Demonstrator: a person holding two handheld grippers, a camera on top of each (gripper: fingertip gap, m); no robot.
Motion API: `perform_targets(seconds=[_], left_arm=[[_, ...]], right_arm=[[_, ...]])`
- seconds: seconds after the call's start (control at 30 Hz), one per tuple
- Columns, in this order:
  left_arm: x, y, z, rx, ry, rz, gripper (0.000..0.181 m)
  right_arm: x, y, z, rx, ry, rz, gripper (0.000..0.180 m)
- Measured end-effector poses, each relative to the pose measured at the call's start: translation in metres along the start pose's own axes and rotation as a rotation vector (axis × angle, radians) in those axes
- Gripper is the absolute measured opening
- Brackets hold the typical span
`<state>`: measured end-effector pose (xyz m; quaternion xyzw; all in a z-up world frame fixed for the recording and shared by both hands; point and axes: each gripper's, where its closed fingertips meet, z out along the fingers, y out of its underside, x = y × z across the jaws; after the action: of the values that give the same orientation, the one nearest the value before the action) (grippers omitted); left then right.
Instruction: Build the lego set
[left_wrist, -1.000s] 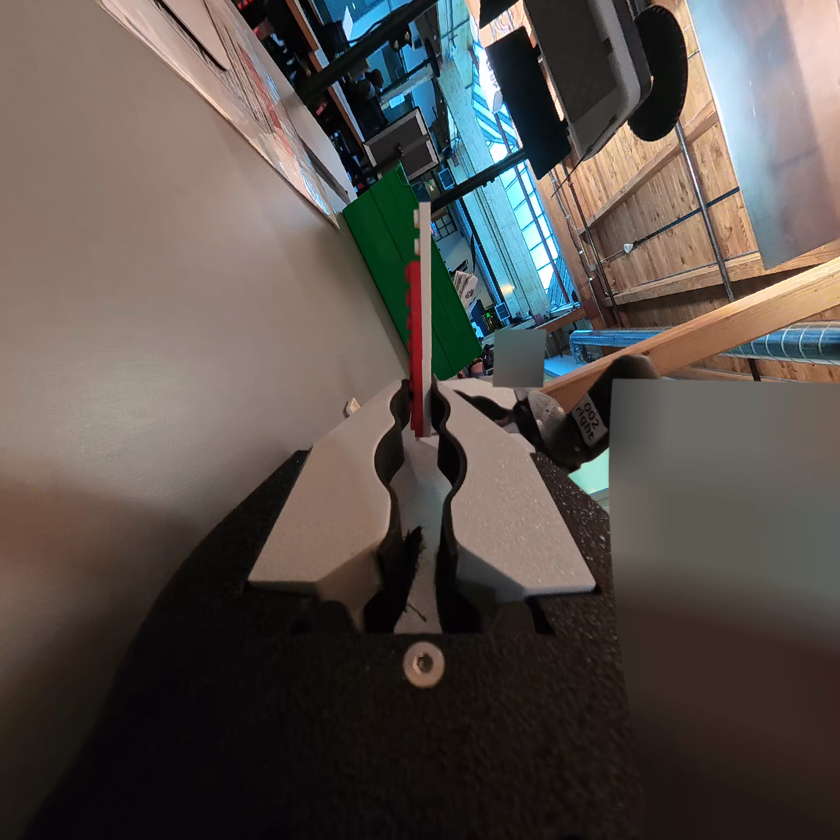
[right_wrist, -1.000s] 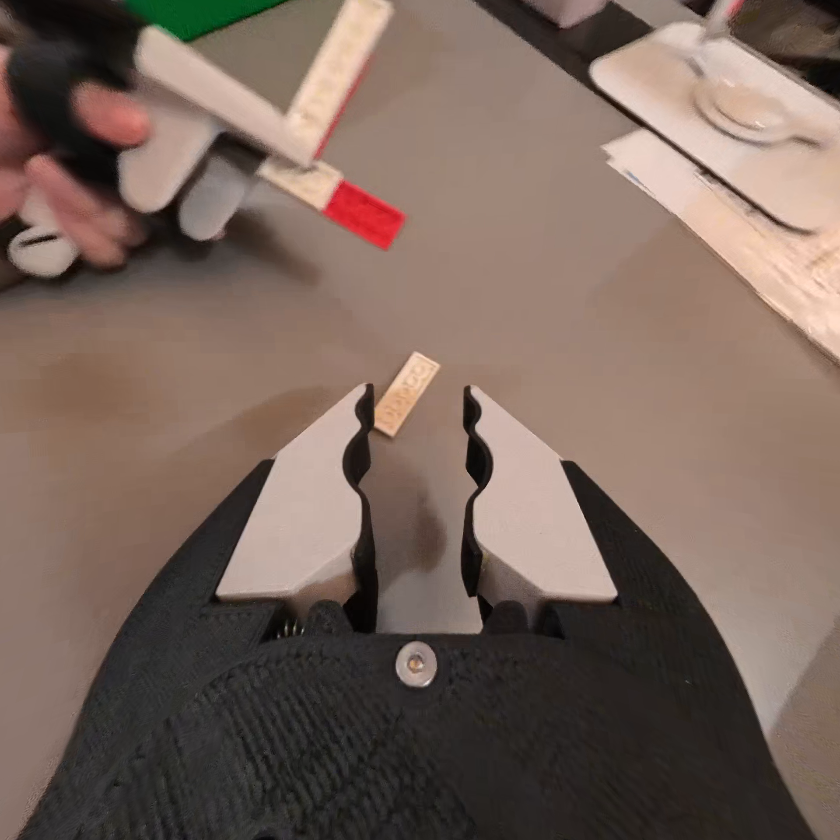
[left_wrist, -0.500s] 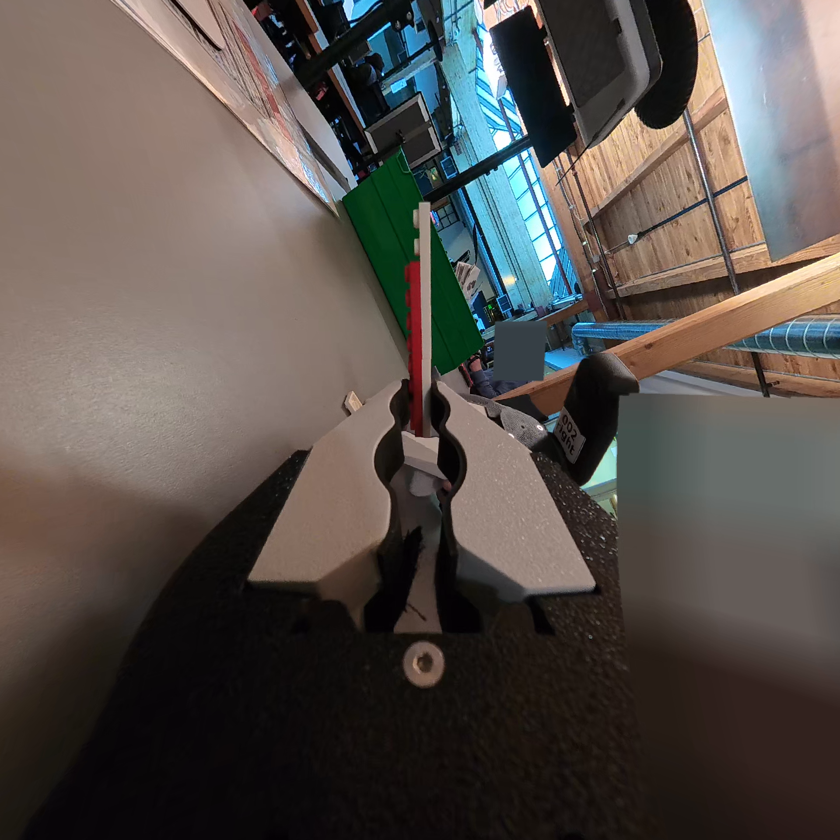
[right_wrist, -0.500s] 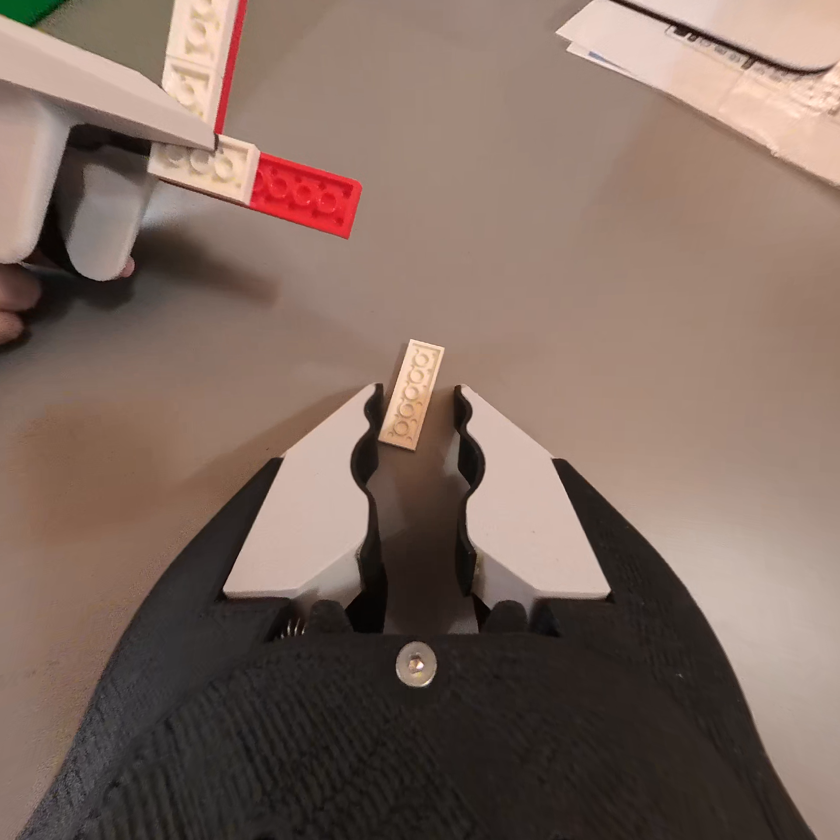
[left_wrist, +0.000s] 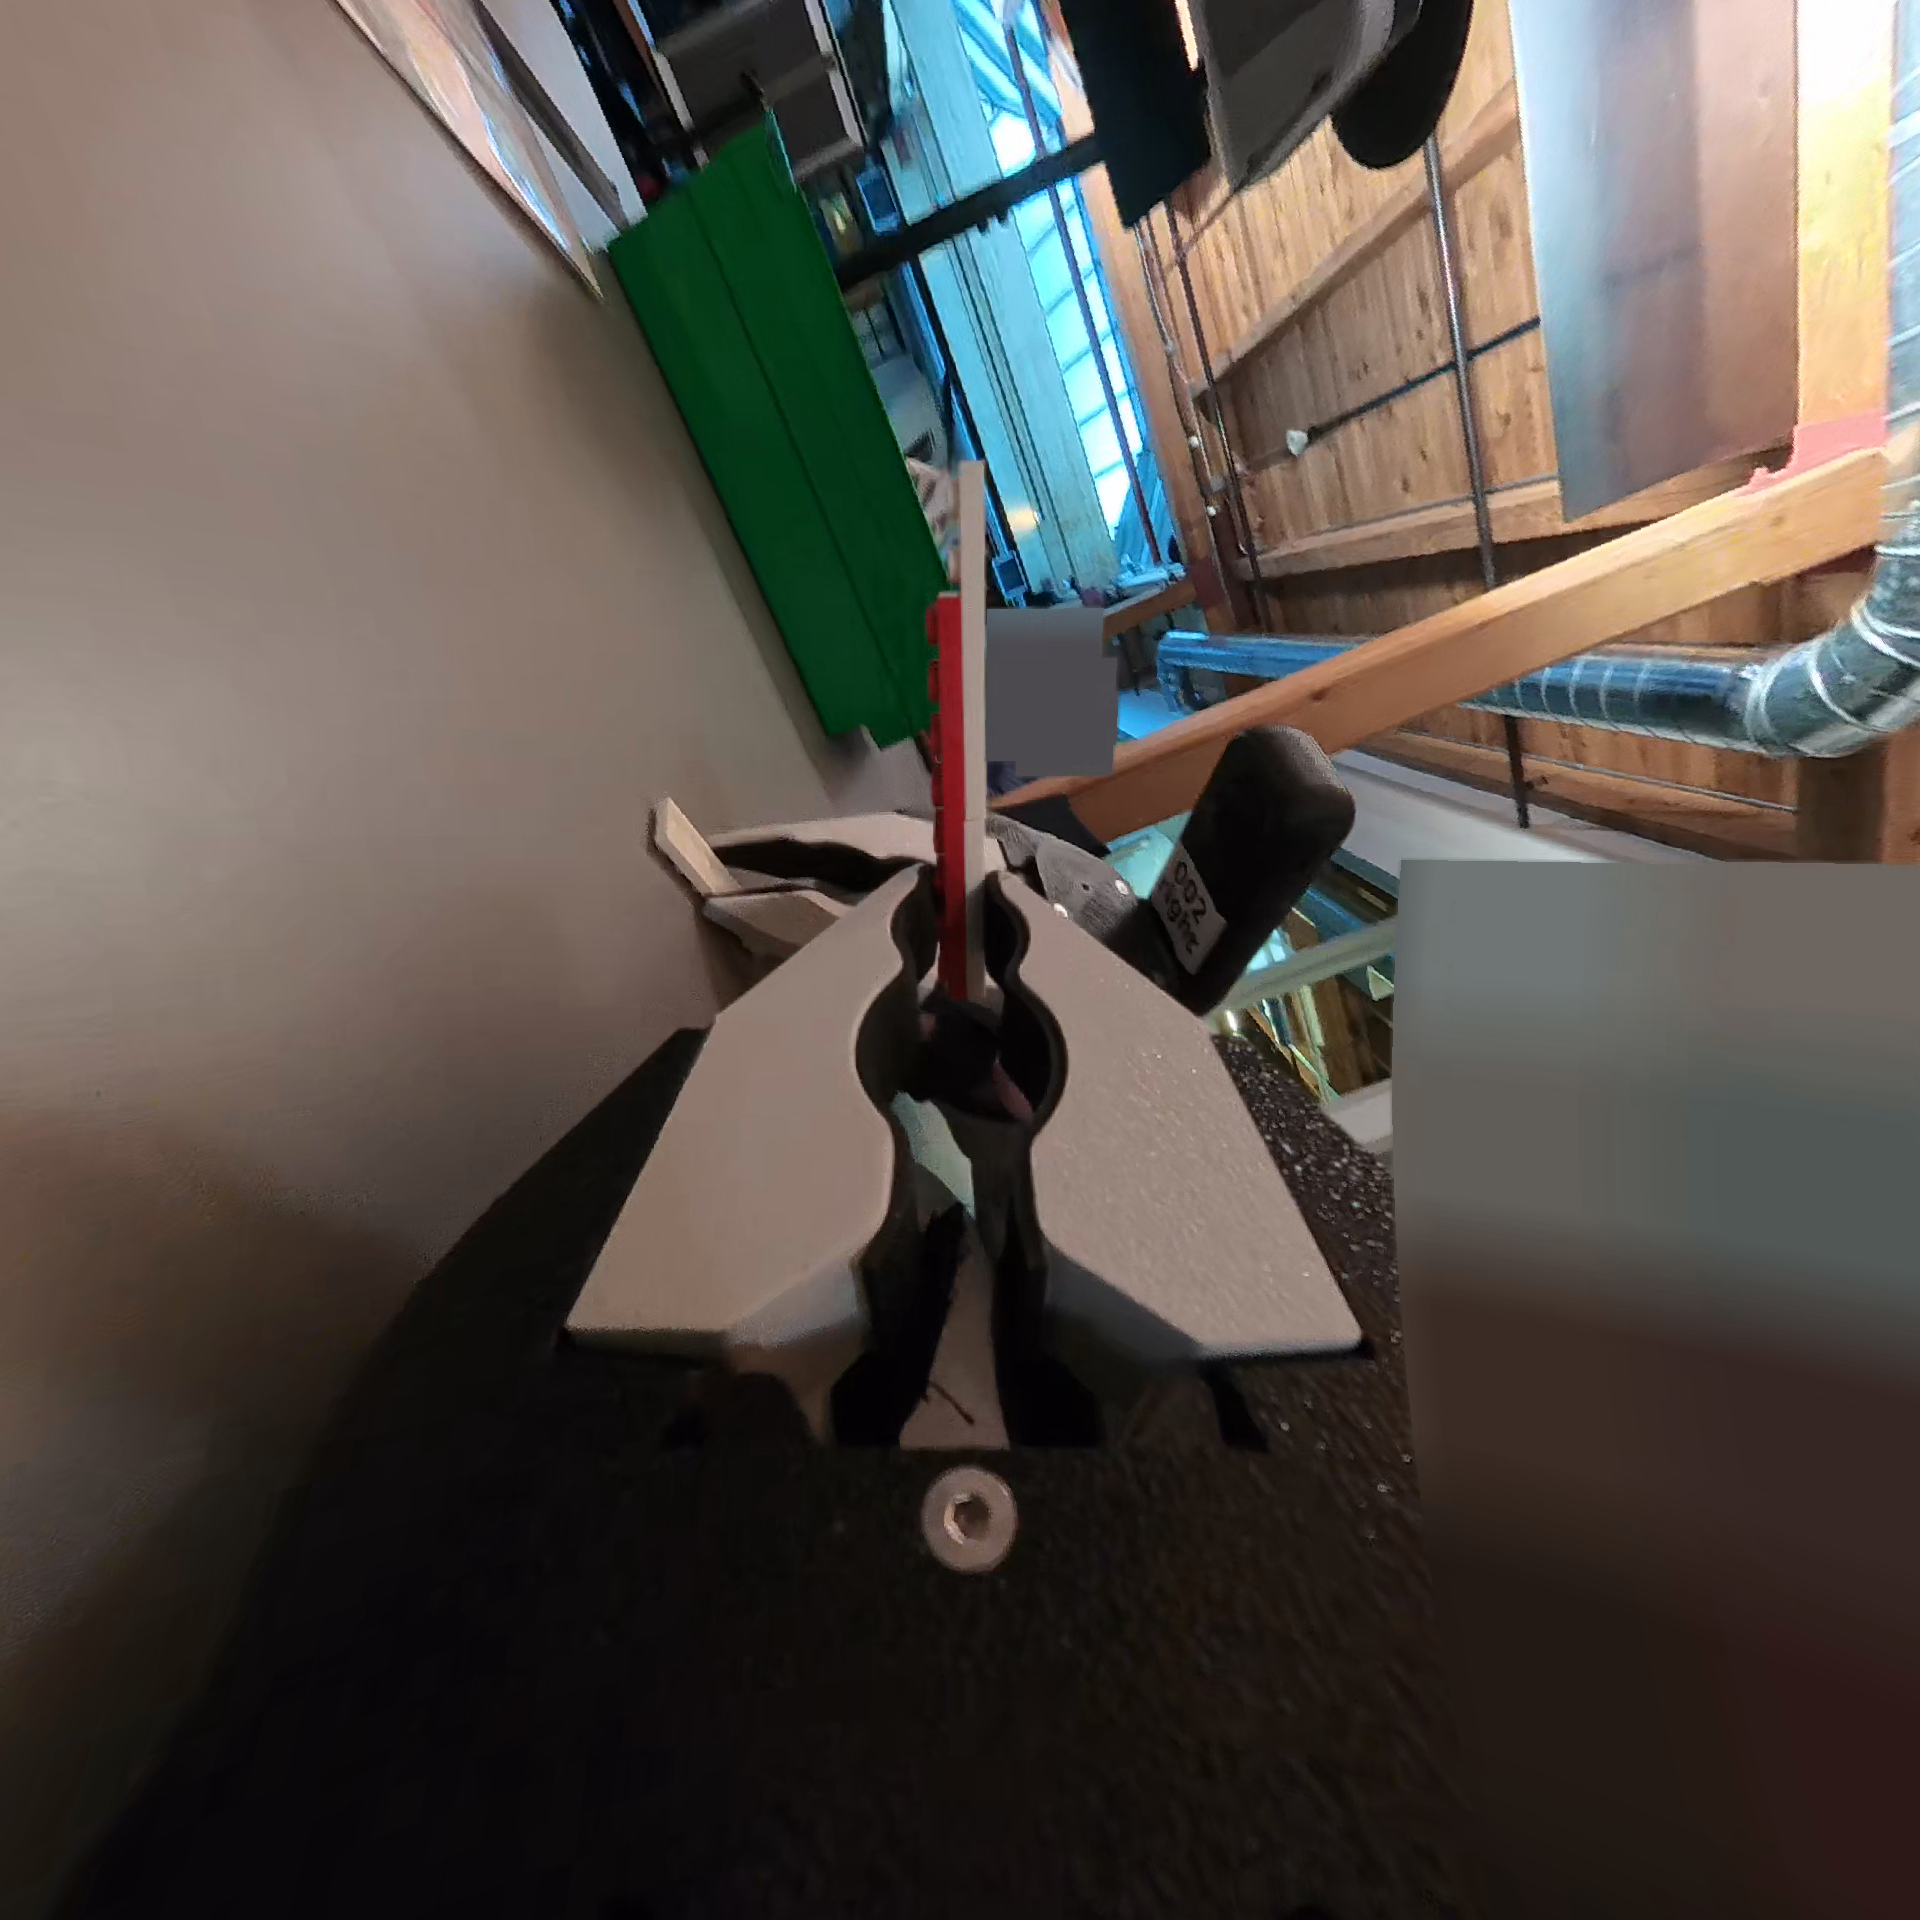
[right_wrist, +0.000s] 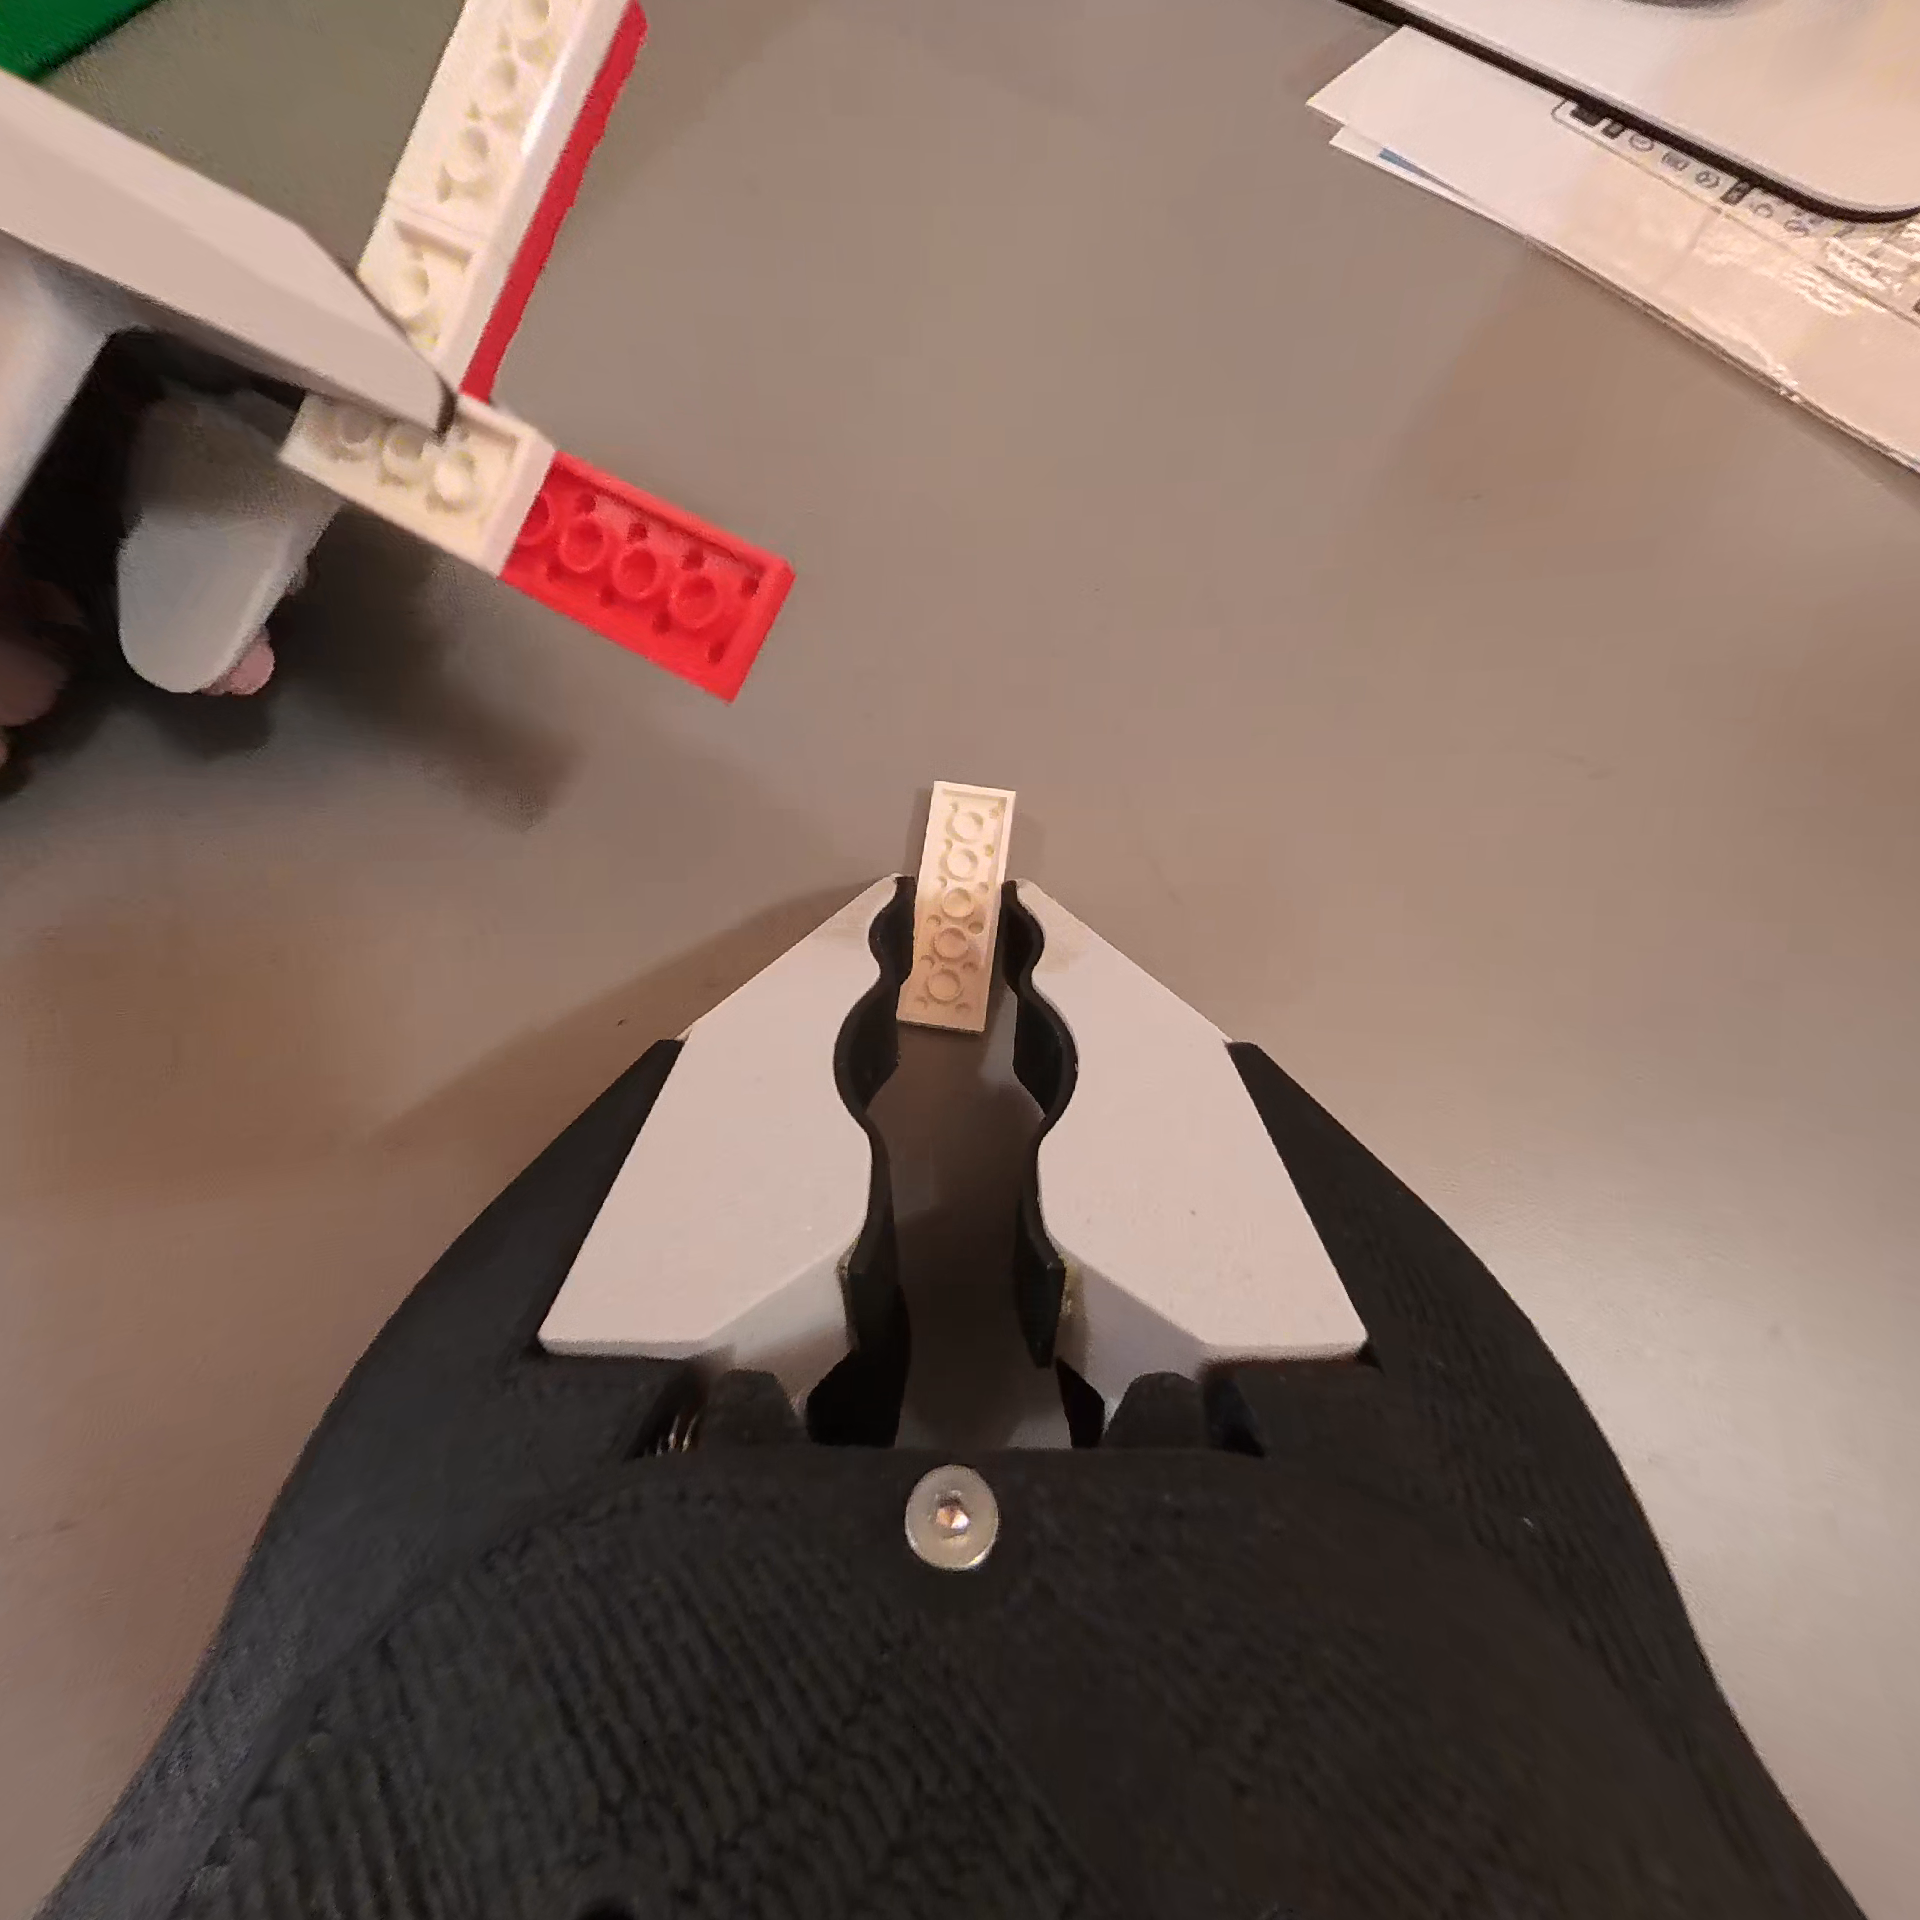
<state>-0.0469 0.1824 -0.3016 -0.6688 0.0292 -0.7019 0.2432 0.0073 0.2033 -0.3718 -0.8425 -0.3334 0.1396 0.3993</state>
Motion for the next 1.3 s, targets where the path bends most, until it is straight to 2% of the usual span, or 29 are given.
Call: perform_targets(seconds=[0.23,0.4,0.57,0.9,1.3], left_arm=[[-0.003,0.006,0.002,-0.039,-0.021,-0.006,0.006],[-0.007,0.008,0.003,-0.048,-0.052,0.005,0.005],[-0.008,0.007,0.003,-0.042,-0.056,0.006,0.006],[-0.007,0.008,0.003,-0.046,-0.045,-0.002,0.006],[-0.004,0.009,0.004,-0.057,-0.019,-0.018,0.006]], right_arm=[[0.005,0.001,-0.004,0.01,0.021,-0.047,0.014],[0.014,-0.006,-0.019,0.089,0.014,-0.033,0.014],[0.01,-0.026,-0.043,0.18,-0.078,-0.059,0.014],[-0.018,-0.058,-0.071,0.218,-0.269,-0.335,0.014],[-0.034,-0.048,-0.071,0.063,-0.424,-0.704,0.014]])
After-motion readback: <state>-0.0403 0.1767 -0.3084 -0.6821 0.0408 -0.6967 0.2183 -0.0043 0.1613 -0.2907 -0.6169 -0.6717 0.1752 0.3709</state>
